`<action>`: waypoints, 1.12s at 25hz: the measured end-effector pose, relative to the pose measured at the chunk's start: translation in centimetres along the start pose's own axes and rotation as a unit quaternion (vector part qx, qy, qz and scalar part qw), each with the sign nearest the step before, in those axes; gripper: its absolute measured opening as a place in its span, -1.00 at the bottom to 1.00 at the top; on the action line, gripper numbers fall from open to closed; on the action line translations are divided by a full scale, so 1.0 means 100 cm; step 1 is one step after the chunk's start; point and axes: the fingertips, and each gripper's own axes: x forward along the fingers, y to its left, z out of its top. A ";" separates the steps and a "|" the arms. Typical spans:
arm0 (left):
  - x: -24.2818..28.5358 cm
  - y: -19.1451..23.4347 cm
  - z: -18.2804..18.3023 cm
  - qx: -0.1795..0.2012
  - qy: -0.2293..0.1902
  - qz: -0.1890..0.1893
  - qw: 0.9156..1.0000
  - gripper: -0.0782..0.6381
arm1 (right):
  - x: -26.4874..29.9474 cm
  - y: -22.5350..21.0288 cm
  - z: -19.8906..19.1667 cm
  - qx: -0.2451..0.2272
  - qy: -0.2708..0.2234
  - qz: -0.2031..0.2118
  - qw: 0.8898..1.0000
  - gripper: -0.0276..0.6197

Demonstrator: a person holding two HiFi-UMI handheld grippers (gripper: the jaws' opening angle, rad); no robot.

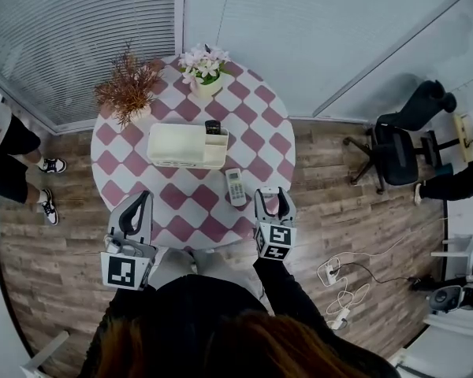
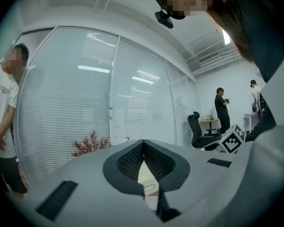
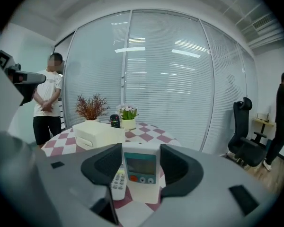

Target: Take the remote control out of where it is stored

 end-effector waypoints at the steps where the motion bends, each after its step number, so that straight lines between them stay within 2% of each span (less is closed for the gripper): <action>1: -0.001 0.000 0.000 0.000 0.001 0.002 1.000 -0.76 | 0.004 -0.001 -0.004 0.001 0.003 0.000 1.000 -0.09; 14: -0.019 0.012 -0.002 0.005 0.010 0.040 0.999 -0.76 | 0.069 -0.013 0.001 -0.004 -0.006 0.004 1.000 -0.11; 20: -0.032 0.023 -0.005 0.007 0.019 0.065 0.998 -0.76 | 0.111 -0.018 -0.007 -0.006 0.006 0.005 1.000 -0.11; 28: -0.040 0.027 -0.010 0.008 0.031 0.075 0.997 -0.76 | 0.143 -0.021 -0.034 0.000 0.041 0.005 0.999 -0.11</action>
